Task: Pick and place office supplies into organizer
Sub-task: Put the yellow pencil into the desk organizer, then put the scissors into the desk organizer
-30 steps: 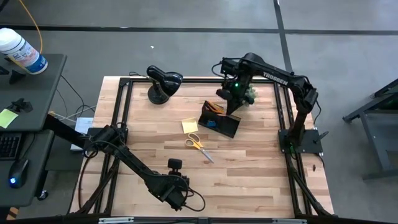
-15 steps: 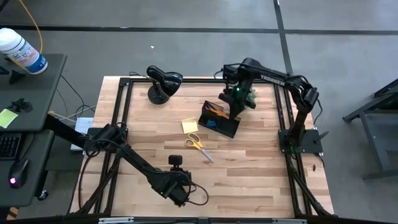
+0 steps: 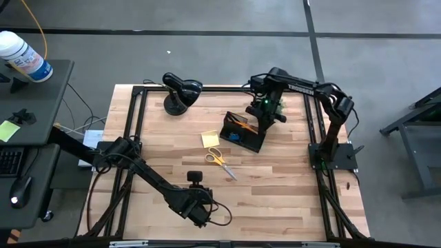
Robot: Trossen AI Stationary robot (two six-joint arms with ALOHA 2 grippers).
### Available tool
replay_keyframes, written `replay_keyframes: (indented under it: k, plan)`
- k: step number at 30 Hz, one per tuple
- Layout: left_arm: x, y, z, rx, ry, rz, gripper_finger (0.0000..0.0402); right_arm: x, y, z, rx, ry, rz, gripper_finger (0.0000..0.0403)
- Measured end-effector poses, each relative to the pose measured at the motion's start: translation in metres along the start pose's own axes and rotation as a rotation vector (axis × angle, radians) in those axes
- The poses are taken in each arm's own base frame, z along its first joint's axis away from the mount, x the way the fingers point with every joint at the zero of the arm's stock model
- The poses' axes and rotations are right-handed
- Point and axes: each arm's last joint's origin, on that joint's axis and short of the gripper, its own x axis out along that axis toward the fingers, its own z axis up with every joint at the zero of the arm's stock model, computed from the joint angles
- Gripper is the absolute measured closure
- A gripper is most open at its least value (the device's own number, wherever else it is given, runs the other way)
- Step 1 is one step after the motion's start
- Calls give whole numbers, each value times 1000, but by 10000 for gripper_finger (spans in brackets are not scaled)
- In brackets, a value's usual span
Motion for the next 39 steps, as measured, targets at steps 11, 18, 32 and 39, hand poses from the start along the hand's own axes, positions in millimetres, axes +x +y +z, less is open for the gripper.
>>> replay_keyframes:
  k: [11,18,32,39]
  plan:
    - [0,0,0,2,-2,2,401,-11,7,-1,-2,-34,20,382]
    - [0,0,0,1,-6,6,401,-11,7,-1,15,-28,34,353]
    - [0,0,1,-5,-11,6,401,-13,6,0,-20,-38,28,343]
    - [0,0,1,-5,-9,2,401,-24,9,-3,-108,-103,-30,349]
